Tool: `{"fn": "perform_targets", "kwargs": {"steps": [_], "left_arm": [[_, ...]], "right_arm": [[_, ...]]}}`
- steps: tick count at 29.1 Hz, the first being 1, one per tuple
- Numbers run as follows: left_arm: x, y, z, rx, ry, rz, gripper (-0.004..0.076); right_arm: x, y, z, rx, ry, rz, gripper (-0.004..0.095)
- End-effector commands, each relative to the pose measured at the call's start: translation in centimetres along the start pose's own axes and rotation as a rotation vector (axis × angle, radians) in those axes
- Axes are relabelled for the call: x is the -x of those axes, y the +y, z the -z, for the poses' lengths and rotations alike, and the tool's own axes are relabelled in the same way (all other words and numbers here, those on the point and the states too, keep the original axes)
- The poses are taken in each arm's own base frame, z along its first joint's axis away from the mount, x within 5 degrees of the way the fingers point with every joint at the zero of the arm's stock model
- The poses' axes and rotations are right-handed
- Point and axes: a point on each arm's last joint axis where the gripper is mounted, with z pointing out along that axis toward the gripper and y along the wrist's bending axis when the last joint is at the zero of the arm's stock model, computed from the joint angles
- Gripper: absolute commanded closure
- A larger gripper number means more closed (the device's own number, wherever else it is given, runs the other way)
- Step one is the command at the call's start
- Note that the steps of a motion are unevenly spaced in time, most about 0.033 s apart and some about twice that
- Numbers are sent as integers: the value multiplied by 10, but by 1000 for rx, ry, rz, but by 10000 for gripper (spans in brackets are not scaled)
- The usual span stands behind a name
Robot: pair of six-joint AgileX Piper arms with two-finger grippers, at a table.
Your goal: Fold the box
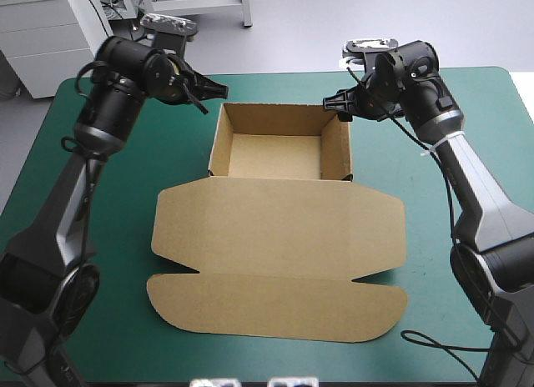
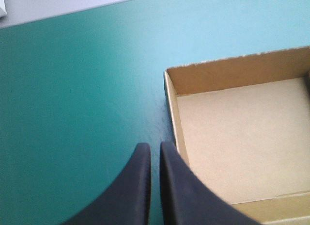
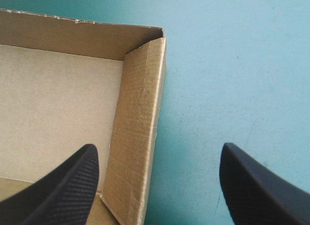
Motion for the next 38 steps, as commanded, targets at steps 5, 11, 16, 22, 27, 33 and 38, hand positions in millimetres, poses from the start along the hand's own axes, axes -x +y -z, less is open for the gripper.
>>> {"fn": "perform_targets", "kwargs": {"steps": [5,11,16,22,27,33,38], "left_arm": [[-15,27,133,1,-218,-2,731],[-53,38,177,3,-237,-37,731],[-99,43,182,4,-161,-76,731],[-160,46,184,-28,-135,-88,731],[-208,41,191,-143,-231,-52,731],[-264,42,183,-180,-354,-32,731],[-308,43,164,-182,-374,-31,731]], "right_arm": [[2,-1,33,53,-64,-22,256],[-3,1,14,50,-10,6,256],[-5,6,-13,68,53,-1,256],[-23,7,-55,47,186,-8,260],[-39,7,-75,48,276,-11,260],[-42,8,-80,56,293,-13,292],[-42,11,-80,85,301,-21,556]]}}
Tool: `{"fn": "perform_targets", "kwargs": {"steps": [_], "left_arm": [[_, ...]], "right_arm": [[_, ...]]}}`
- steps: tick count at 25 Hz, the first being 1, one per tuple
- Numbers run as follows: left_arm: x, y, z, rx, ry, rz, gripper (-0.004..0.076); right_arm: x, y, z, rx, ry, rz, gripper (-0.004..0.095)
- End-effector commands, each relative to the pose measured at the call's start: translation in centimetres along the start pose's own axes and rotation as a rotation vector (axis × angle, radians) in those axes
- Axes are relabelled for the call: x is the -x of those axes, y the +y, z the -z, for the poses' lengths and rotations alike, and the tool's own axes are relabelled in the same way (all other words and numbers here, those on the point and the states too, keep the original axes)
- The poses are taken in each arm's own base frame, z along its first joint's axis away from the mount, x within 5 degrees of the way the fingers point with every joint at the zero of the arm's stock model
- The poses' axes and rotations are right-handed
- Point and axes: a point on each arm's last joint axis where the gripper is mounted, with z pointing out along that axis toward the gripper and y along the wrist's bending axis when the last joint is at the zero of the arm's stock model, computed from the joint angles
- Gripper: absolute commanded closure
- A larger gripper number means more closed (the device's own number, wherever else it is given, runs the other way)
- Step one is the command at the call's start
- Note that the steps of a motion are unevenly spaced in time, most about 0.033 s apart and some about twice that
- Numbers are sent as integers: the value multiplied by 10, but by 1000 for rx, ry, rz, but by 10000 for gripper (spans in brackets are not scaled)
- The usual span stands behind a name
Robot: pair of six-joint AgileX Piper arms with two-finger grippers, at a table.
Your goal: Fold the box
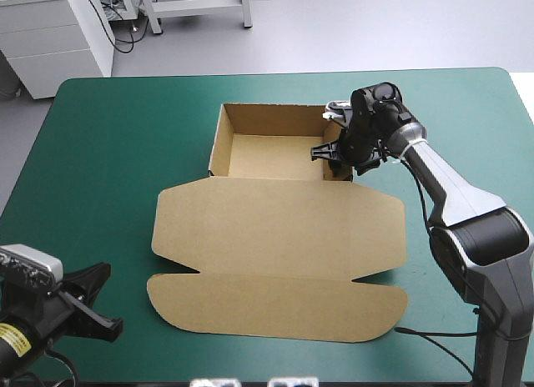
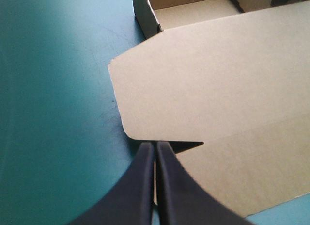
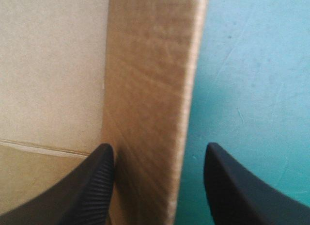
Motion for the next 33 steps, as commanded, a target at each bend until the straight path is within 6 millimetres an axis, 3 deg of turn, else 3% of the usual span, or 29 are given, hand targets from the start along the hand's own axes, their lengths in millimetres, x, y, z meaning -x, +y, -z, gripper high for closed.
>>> {"fn": "perform_targets", "kwargs": {"steps": [1,5,8,12,14,18,20,21,25,28,31,32,33], "left_arm": [[-9,-1,-1,-10,-98,1,731],[-26,0,-5,-10,-84,6,731],[-27,0,-5,-9,-76,8,731],[-27,0,-5,-5,-76,0,731],[-27,0,-5,-5,-77,0,731],[-27,0,-5,-5,-75,0,731],[-27,0,-5,-7,-75,2,731],[-27,0,-5,-7,-75,2,731],[-27,2,-5,11,-76,-12,731],[-27,3,-5,28,-76,-25,731],[-27,3,-5,32,-77,-28,731],[-27,3,-5,32,-77,-28,731],[-27,3,-5,32,-77,-28,731]], "right_arm": [[-1,0,30,25,-62,8,609],[0,1,23,27,-46,51,924],[2,1,28,28,-63,61,927],[14,-5,85,33,-244,96,927],[19,-18,117,20,-347,78,927],[18,-58,187,-22,-556,40,927],[9,-95,227,-114,-669,4,927],[6,-110,236,-169,-690,-20,927],[-7,-178,249,-340,-692,-174,927],[-11,-218,241,-352,-662,-270,927],[-9,-263,219,-382,-613,-344,927],[-7,-286,201,-391,-571,-384,927],[-5,-296,190,-388,-545,-398,927]]}}
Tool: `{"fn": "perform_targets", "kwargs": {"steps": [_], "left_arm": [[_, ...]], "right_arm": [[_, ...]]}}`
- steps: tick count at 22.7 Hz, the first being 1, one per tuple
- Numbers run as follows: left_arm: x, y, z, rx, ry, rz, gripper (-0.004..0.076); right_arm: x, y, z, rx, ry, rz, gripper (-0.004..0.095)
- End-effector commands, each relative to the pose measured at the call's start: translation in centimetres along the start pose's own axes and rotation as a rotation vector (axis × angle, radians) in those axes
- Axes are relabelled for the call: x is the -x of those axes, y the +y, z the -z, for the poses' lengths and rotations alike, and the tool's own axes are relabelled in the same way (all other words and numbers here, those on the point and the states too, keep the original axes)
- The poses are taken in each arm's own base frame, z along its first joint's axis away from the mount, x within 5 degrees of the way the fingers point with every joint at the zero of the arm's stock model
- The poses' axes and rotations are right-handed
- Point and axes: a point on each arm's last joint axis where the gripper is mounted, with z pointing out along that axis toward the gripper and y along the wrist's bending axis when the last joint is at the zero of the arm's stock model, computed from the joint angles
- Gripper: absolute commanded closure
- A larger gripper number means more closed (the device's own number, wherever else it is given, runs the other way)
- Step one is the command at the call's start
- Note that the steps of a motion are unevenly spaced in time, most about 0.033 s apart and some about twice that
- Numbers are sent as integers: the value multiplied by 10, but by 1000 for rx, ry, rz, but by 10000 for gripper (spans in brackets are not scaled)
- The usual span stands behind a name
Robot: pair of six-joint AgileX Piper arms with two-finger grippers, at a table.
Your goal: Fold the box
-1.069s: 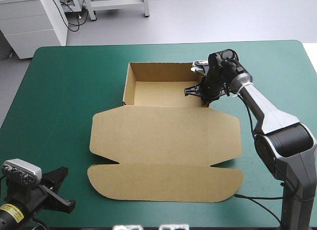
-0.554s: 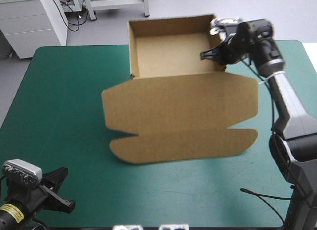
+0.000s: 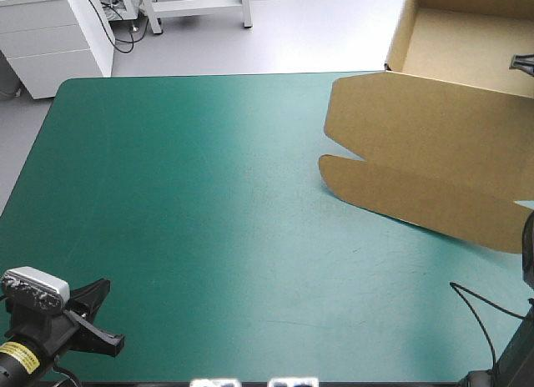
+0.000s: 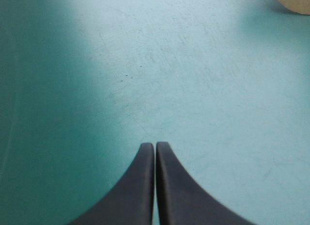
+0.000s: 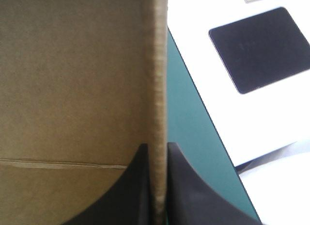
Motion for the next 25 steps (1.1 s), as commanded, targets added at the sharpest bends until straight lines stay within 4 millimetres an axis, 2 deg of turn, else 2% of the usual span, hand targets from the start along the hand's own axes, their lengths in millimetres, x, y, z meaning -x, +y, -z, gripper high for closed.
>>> {"fn": "perform_targets", "kwargs": {"steps": [1,6,9,11,13,17,20,22,25], "left_arm": [[12,0,3,-1,-78,-1,731],[10,0,3,0,-61,-1,731],[8,0,1,0,-53,-2,731],[3,0,-4,-4,-30,-1,731],[-2,-3,-7,-25,0,16,731],[-3,-4,-8,-39,10,26,731],[-3,-4,-8,-39,6,24,731],[-3,-4,-8,-39,4,24,731],[-1,-4,-8,-39,-9,21,731]], "right_arm": [[-1,-24,-25,-6,22,-55,927],[-25,-21,-111,66,198,-102,927],[-33,-21,-131,64,241,-134,924],[-33,-19,-132,81,241,-133,891],[-33,-18,-132,99,239,-114,777],[-32,-13,-131,148,236,-128,438],[-31,-14,-128,139,230,-123,248],[-28,-17,-121,112,215,-110,200],[-16,-25,-93,66,144,-112,205]]}}
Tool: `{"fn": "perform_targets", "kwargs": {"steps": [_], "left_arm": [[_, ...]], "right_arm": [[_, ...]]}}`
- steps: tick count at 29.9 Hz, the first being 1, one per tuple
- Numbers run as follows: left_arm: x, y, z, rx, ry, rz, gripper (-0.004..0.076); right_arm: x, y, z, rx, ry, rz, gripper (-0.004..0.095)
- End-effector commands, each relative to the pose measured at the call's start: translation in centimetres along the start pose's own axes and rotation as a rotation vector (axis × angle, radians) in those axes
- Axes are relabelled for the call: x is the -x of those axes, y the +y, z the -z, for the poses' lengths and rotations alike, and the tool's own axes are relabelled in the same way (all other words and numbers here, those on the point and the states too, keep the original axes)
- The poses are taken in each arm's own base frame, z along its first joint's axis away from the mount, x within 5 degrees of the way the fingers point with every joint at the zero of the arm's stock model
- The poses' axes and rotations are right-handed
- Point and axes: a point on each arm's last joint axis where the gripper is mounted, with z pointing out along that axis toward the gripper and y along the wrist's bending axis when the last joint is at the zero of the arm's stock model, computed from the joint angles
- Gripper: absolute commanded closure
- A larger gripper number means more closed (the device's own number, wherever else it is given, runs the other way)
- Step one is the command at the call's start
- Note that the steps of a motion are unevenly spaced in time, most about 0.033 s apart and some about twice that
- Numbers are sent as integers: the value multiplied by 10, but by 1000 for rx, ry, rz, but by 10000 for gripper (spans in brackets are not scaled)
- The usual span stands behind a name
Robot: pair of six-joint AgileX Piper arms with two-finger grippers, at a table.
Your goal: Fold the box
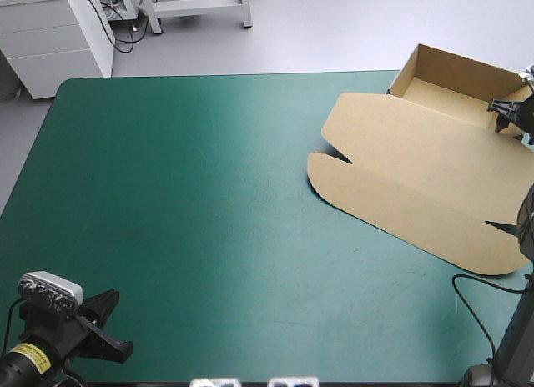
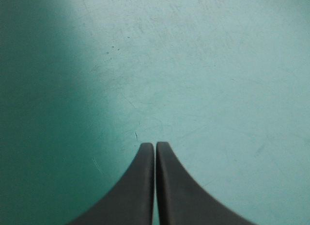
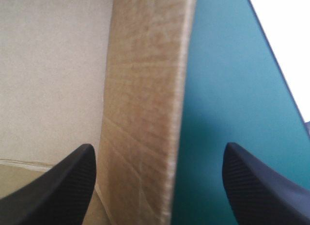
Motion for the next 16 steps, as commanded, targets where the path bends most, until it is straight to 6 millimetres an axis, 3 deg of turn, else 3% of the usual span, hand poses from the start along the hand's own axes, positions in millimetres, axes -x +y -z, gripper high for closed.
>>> {"fn": "perform_targets", "kwargs": {"steps": [1,3,6,10,12,16], "left_arm": [[14,-1,4,-8,-95,5,731],[14,-1,4,-8,-104,5,731],[15,-1,4,-12,-105,7,731],[15,-1,4,-8,-105,4,731],[15,-1,4,-8,-105,4,731],[15,-1,4,-8,-113,4,731]], "right_arm": [[12,-1,91,-32,-203,3,211],[13,1,120,-33,-270,13,213],[7,8,182,-27,-405,20,254],[-13,22,257,48,-557,35,381],[-27,31,290,113,-621,64,510],[-52,54,336,228,-716,187,895]]}}
